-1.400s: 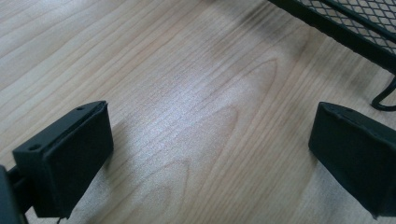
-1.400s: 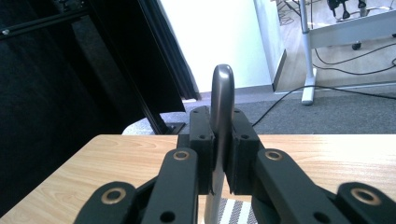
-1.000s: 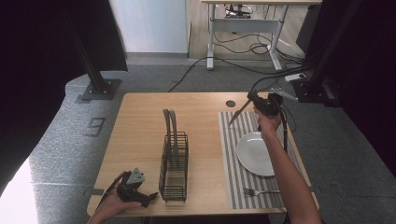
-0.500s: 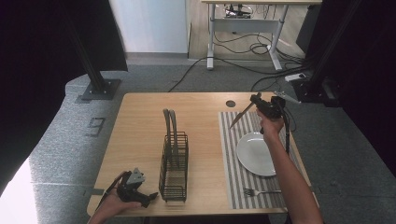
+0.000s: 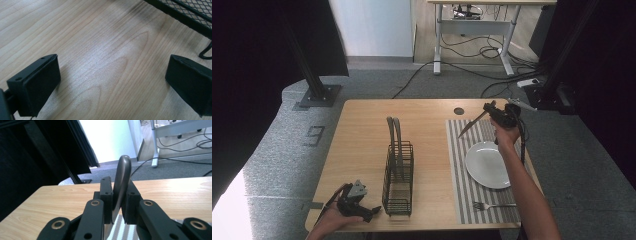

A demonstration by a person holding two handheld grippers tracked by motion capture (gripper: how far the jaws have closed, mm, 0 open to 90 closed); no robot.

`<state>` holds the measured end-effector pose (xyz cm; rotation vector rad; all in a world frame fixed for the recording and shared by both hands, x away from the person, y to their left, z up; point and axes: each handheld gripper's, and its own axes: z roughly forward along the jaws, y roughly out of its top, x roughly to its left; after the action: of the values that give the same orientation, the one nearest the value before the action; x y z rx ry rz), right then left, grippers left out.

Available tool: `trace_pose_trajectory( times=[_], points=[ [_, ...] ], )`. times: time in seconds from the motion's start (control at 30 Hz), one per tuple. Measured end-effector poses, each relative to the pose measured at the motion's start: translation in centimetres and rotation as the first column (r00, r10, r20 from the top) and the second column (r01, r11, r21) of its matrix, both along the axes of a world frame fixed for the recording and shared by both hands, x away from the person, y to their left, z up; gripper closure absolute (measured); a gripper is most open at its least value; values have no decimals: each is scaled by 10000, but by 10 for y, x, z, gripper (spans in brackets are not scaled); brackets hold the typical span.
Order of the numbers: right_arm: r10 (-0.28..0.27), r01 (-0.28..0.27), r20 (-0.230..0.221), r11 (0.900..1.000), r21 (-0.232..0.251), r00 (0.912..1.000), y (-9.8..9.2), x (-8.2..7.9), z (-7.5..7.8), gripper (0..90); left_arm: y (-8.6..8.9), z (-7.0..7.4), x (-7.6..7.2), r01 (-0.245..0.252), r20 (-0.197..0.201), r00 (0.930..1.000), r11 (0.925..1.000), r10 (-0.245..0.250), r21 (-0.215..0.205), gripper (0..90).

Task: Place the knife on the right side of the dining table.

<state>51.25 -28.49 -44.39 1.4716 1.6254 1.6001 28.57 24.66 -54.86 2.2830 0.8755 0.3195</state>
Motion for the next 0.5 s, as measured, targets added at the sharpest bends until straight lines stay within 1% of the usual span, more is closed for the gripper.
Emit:
trace_pose_trajectory(
  times=[0.07,0.17,0.5],
  points=[
    [-64,63,-92,9999,-90,9999,-2,0,-1,794,0,0,0,-1,0,10000,10000,1,0,0],
    [-182,181,-58,9996,-221,9998,-6,-1,-3,785,0,0,0,1,0,10000,10000,-1,1,0],
    [-586,565,-402,9971,-513,9975,-23,-2,-14,744,0,0,0,3,-6,10000,10000,-3,4,0]
  ],
)
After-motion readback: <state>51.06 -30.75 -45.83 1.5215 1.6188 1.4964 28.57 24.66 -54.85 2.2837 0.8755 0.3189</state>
